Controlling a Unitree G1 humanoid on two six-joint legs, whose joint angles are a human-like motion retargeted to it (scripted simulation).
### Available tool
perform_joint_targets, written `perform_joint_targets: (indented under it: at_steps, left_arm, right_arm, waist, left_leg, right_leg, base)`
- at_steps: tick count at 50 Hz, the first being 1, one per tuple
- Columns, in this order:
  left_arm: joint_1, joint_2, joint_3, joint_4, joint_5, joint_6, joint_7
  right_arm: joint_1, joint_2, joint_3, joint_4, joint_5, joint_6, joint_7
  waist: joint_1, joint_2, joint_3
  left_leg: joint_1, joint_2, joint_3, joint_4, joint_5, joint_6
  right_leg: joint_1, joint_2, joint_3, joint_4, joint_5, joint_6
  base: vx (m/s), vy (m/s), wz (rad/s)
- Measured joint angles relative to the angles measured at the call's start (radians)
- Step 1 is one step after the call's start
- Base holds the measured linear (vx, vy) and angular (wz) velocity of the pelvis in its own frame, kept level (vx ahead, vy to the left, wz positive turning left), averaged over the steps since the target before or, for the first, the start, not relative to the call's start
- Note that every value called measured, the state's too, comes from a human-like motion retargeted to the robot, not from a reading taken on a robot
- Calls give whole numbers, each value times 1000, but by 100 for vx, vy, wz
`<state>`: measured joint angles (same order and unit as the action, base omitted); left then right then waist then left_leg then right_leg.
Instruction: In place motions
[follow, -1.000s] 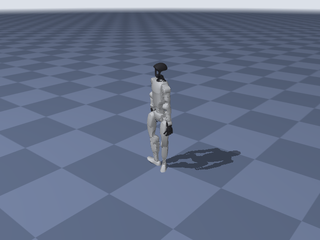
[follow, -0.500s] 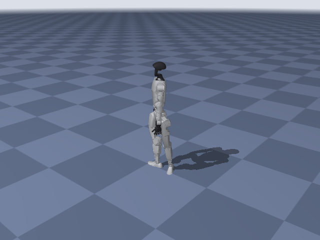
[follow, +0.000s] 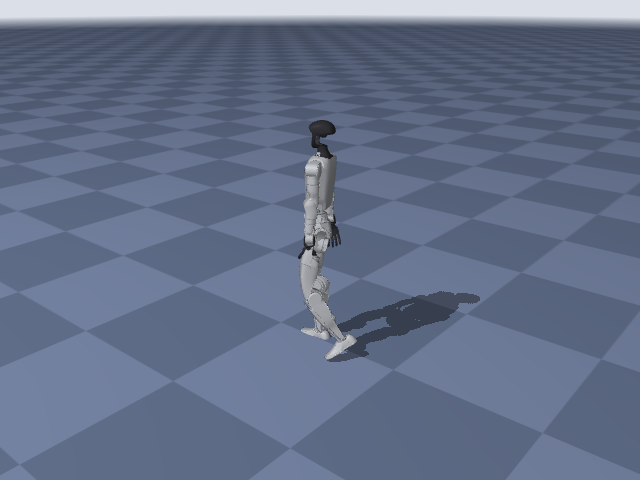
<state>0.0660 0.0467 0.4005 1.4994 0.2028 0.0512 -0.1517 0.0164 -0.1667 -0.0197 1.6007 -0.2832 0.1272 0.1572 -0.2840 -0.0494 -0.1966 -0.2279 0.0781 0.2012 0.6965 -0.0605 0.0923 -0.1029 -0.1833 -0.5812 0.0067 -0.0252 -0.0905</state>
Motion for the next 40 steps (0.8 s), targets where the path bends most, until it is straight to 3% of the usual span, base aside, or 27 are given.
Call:
perform_joint_targets:
  at_steps: [5, 8, 10, 12, 15, 18, 22, 31, 40]
  left_arm:
    - [-21, -17, -52, -51, 22, -16, -9]
    - [-23, -13, -79, -54, 35, -22, 1]
    - [-23, -9, -89, -43, 40, -22, 3]
    - [-18, -7, -92, -23, 43, -18, -2]
    - [-21, 0, -76, 16, 58, -4, -11]
    - [-35, 12, -78, 41, 61, 0, 5]
    - [-31, 22, -80, 38, 72, 1, 3]
    - [-34, 20, -63, 35, 55, -2, -8]
    - [-18, 8, -52, 73, 71, 1, -7]
  right_arm:
    - [11, -16, -21, -1, 16, -1, -10]
    - [18, -8, -25, -5, 24, 0, -8]
    - [21, 0, -25, -6, 27, -1, -4]
    - [28, 7, -23, -8, 22, 0, 4]
    - [35, 31, -19, -18, 17, 5, 3]
    - [39, 57, -25, -23, 67, -14, -7]
    - [54, 75, -12, -21, 75, -15, 29]
    - [27, 67, 27, -46, -17, -2, 31]
    - [3, 56, -8, -59, 41, -6, 34]
  waist:
    - [14, 30, 26]
    - [21, 73, 50]
    - [31, 109, 67]
    - [7, 126, 51]
    - [-58, 160, 17]
    - [-63, 154, 28]
    - [-34, 138, -11]
    - [-31, 113, 1]
    - [-23, 96, -2]
  left_leg:
    - [-11, -100, -75, -183, -118, -38]
    - [41, -110, -69, -394, -107, -87]
    - [78, -98, -50, -526, -35, -133]
    - [107, -121, -56, -591, -26, -74]
    - [111, -93, -74, -647, 10, -124]
    - [157, -106, -57, -694, 22, -103]
    - [169, -121, -25, -716, 16, -95]
    - [188, -124, -26, -708, 11, -87]
    - [190, -135, -40, -709, 12, -79]
  right_leg:
    - [-3, 19, 65, 4, 15, 2]
    - [11, 77, 95, 4, 17, 0]
    - [27, 131, 121, 3, 13, -4]
    - [33, 145, 126, 2, 9, 2]
    - [16, 156, 108, 9, 3, 11]
    - [30, 160, 119, 13, 3, 13]
    - [19, 176, 148, 5, 4, 0]
    - [41, 158, 149, 13, 11, 25]
    - [47, 149, 137, 13, 15, 35]
  base:
    - [-10, 10, -73]
    - [0, 2, -82]
    - [12, -4, -90]
    - [25, -6, -16]
    - [18, -6, 18]
    - [12, -9, -24]
    - [16, -13, -38]
    - [8, -7, 1]
    - [3, -2, 4]
